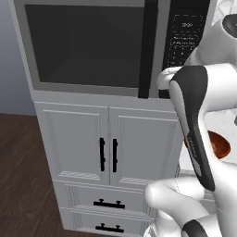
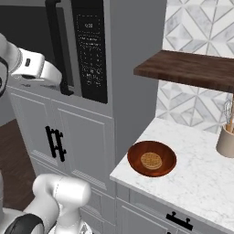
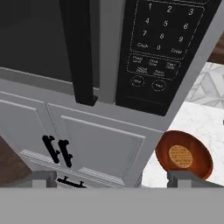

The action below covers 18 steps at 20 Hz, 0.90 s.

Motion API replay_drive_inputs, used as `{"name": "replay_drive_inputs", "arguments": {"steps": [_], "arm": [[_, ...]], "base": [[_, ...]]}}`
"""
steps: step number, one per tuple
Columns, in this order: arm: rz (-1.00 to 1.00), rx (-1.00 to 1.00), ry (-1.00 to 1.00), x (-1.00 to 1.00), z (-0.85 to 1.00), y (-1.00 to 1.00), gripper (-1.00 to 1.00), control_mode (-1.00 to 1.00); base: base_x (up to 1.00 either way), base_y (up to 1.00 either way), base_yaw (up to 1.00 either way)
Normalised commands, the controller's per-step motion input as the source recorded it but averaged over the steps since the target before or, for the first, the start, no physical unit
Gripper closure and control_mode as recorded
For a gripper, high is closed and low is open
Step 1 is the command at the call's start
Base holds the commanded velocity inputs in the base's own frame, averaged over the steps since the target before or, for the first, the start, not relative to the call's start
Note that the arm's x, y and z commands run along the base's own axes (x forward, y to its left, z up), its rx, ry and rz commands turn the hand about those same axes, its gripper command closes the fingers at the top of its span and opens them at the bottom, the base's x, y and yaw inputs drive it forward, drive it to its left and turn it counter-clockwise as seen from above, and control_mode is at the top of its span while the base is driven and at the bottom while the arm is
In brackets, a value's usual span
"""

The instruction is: Open the microwave, place the bowl with waffle inside the microwave, then close the microwave door and turn it on.

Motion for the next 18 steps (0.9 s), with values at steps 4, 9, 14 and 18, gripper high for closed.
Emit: {"name": "replay_drive_inputs", "arguments": {"steps": [4, 9, 14, 18], "arm": [[-0.08, 0.01, -0.27, 0.32, 0.00, 0.53, -1.00, -1.00], [-0.09, -0.01, -0.16, 0.37, 0.05, 0.22, -1.00, -1.00], [-0.08, 0.00, 0.00, 0.66, 0.00, 0.00, -1.00, -1.00], [-0.09, 0.00, 0.04, 0.70, 0.04, 0.06, -1.00, -1.00]], "base": [[0.00, 0.00, 0.00], [0.00, 0.00, 0.00], [0.00, 0.00, 0.00], [0.00, 0.00, 0.00]]}}
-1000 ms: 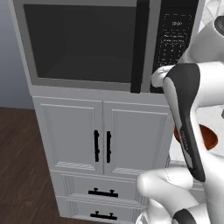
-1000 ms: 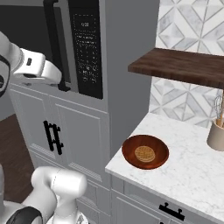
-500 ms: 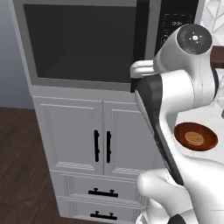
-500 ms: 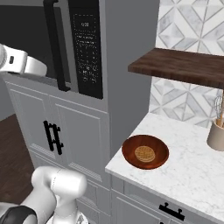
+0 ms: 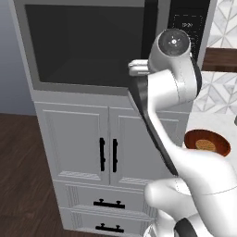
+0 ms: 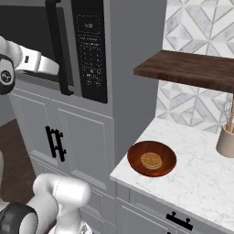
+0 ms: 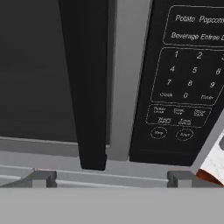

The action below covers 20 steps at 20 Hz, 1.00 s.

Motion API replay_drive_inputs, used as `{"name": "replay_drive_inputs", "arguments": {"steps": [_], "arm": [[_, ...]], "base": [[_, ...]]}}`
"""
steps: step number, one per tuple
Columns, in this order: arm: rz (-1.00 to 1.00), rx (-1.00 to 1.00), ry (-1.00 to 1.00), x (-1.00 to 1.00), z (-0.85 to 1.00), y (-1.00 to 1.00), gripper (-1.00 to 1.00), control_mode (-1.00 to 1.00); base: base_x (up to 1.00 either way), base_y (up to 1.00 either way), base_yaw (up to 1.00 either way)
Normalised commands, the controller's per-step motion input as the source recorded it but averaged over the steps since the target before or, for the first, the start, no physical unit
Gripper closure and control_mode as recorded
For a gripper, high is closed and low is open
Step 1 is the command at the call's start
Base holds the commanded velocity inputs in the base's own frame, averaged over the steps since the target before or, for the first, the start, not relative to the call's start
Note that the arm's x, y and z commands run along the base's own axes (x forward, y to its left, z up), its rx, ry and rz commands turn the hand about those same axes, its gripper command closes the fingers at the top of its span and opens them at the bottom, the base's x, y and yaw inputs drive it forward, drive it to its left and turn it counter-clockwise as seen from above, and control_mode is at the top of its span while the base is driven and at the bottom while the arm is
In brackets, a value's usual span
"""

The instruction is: Open the microwave, place the bowl with waffle inside the microwave, then close the microwave door and turn it on.

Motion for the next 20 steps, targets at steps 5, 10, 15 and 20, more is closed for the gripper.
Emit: {"name": "replay_drive_inputs", "arguments": {"steps": [5, 10, 15, 20], "arm": [[-0.08, -0.01, 0.16, 0.57, 0.05, 0.01, -1.00, -1.00], [-0.01, 0.00, 0.05, 0.39, 0.01, 0.00, -1.00, -1.00], [0.00, 0.00, -0.04, 0.28, -0.01, 0.00, -1.00, -1.00], [0.00, 0.00, -0.02, 0.45, -0.14, 0.00, -1.00, -1.00]], "base": [[0.00, 0.00, 0.00], [0.00, 0.00, 0.00], [0.00, 0.00, 0.00], [0.00, 0.00, 0.00]]}}
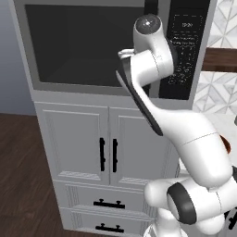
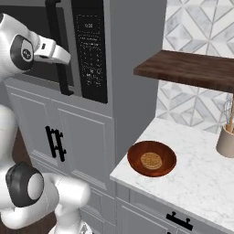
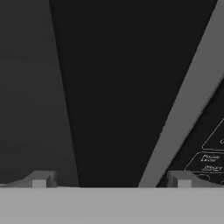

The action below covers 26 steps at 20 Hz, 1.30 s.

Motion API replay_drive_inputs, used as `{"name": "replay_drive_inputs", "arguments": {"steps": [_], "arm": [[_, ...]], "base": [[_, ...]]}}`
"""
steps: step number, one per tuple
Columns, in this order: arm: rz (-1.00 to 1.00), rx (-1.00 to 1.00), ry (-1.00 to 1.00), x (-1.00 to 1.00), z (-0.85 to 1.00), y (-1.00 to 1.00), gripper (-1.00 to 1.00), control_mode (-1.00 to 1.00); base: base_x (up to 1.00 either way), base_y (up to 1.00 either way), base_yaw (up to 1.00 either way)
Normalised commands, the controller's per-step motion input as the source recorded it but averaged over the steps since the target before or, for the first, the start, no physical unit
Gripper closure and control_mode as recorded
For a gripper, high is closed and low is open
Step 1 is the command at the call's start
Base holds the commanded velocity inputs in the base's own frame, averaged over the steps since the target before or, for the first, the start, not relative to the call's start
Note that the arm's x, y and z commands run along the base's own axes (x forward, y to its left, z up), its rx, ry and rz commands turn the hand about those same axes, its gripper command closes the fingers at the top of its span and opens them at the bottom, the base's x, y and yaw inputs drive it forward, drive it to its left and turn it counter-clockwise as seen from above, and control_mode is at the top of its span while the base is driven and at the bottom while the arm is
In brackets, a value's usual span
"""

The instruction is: Open the microwave, place the bowl with waffle inside the microwave, then close the microwave door and turn it on.

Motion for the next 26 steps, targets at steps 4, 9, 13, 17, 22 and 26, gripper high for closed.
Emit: {"name": "replay_drive_inputs", "arguments": {"steps": [4, 9, 13, 17, 22, 26], "arm": [[0.00, 0.00, -0.02, 0.40, -0.15, 0.00, -1.00, -1.00], [0.00, 0.00, -0.06, 0.32, -0.19, -0.02, 1.00, -1.00], [0.01, 0.00, -0.11, 0.47, -0.53, 0.18, 1.00, -1.00], [0.08, 0.00, -0.01, 0.31, -0.62, 0.86, 1.00, -1.00], [0.08, 0.00, 0.00, -0.46, -0.06, 1.00, 1.00, -1.00], [0.07, 0.00, -0.06, -0.59, 0.00, 1.00, 1.00, -1.00]], "base": [[0.00, 0.00, 0.00], [0.00, 0.00, 0.00], [0.00, 0.00, 0.00], [0.00, 0.00, 0.00], [0.00, 0.00, 0.00], [0.00, 0.00, 0.00]]}}
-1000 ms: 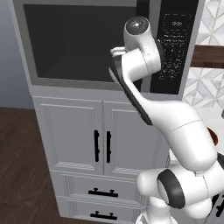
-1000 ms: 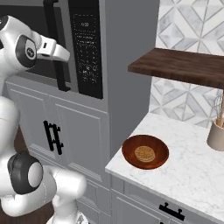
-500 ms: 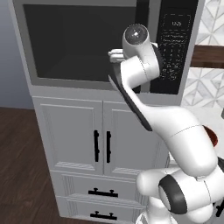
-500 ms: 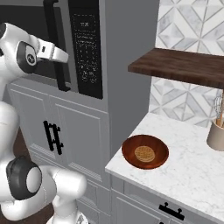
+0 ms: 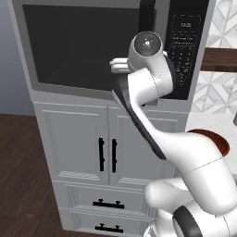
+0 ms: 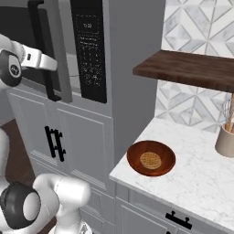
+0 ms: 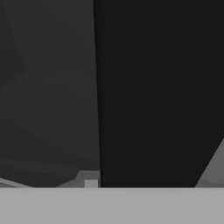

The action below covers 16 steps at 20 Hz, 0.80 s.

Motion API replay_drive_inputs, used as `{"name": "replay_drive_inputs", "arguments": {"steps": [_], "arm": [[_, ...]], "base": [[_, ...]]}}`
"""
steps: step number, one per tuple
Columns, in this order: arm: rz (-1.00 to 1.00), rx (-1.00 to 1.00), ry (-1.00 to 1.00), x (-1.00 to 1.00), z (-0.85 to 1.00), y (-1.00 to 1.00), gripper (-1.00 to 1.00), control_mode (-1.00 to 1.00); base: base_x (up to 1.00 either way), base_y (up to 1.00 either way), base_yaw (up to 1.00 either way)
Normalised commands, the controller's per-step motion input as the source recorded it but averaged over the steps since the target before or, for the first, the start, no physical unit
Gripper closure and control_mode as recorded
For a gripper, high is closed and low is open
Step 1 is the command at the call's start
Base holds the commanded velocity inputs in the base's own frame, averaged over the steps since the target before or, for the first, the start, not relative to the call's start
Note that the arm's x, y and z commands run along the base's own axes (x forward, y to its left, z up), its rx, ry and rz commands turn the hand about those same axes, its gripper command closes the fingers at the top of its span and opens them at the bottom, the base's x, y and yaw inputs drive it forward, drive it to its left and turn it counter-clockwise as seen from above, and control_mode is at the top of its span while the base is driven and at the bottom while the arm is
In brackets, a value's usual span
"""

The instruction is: Open the microwave, place the bowl with waffle inside the microwave, then close the microwave door and turn it on.

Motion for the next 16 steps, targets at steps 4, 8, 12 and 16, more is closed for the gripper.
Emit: {"name": "replay_drive_inputs", "arguments": {"steps": [4, 8, 12, 16], "arm": [[0.06, -0.02, -0.20, -0.68, 0.00, 1.00, 1.00, -1.00], [0.08, 0.00, -0.15, -0.55, 0.00, 1.00, 1.00, -1.00], [0.07, 0.00, -0.05, -0.29, 0.00, 1.00, 1.00, -1.00], [0.04, 0.00, 0.00, -0.07, 0.00, 1.00, 1.00, -1.00]], "base": [[0.00, 0.00, 0.00], [0.00, 0.00, 0.00], [0.00, 0.00, 0.00], [0.00, 0.00, 0.00]]}}
